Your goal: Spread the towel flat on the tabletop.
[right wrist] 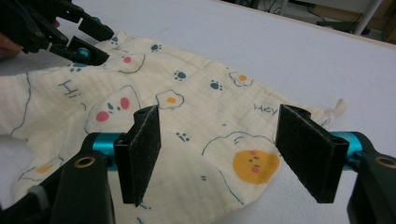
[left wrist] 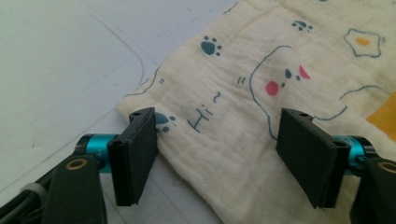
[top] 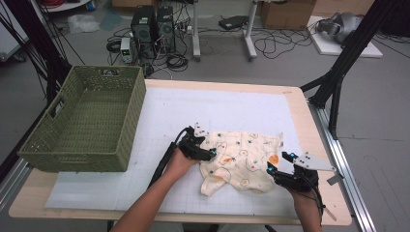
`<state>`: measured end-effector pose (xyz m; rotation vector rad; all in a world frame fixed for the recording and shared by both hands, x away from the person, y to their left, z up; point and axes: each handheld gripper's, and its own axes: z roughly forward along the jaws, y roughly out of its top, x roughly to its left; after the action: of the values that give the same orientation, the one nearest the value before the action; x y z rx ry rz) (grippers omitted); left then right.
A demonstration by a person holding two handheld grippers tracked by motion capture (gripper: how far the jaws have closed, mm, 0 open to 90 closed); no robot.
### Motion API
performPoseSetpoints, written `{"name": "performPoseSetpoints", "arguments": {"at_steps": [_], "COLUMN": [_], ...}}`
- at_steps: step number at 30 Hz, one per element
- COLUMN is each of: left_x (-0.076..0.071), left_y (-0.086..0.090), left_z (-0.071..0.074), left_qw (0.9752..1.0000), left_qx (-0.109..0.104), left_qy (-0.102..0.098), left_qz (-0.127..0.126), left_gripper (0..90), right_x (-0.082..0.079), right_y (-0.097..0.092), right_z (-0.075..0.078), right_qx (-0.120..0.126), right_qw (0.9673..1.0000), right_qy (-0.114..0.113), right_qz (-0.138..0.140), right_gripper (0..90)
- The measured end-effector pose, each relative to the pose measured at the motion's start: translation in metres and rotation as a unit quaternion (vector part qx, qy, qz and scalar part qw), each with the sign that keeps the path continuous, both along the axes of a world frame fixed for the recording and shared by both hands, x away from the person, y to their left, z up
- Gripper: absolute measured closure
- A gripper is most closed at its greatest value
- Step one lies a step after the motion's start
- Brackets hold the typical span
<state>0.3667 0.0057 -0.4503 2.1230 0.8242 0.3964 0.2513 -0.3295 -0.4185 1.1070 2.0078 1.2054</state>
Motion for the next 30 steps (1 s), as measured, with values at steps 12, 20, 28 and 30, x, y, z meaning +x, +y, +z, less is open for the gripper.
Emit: {"name": "performPoseSetpoints", "arguments": {"at_steps": [12,20,28,30], "left_x": [0.010,0.026,0.037,0.035], "left_y": [0.019,0.063,0.104,0.109], "left_z": [0.006,0.011,0.014,0.015], "left_qw": [0.9992,0.9907,0.9764,0.9770], "left_qx": [-0.029,-0.033,-0.050,-0.066], "left_qy": [0.003,-0.021,-0.045,-0.037], "left_qz": [0.028,0.130,0.205,0.199], "left_gripper": [84.7,84.7,84.1,74.6], "right_x": [-0.001,0.000,0.001,0.001], "right_y": [0.002,0.003,0.006,0.006], "right_z": [0.000,-0.002,-0.003,-0.004], "right_qx": [0.001,0.003,0.000,0.002], "right_qw": [1.0000,1.0000,0.9999,0.9999], "right_qy": [0.002,0.006,0.011,0.013], "right_qz": [0.004,0.004,0.004,0.005], "right_gripper": [31.0,31.0,31.4,31.5]}}
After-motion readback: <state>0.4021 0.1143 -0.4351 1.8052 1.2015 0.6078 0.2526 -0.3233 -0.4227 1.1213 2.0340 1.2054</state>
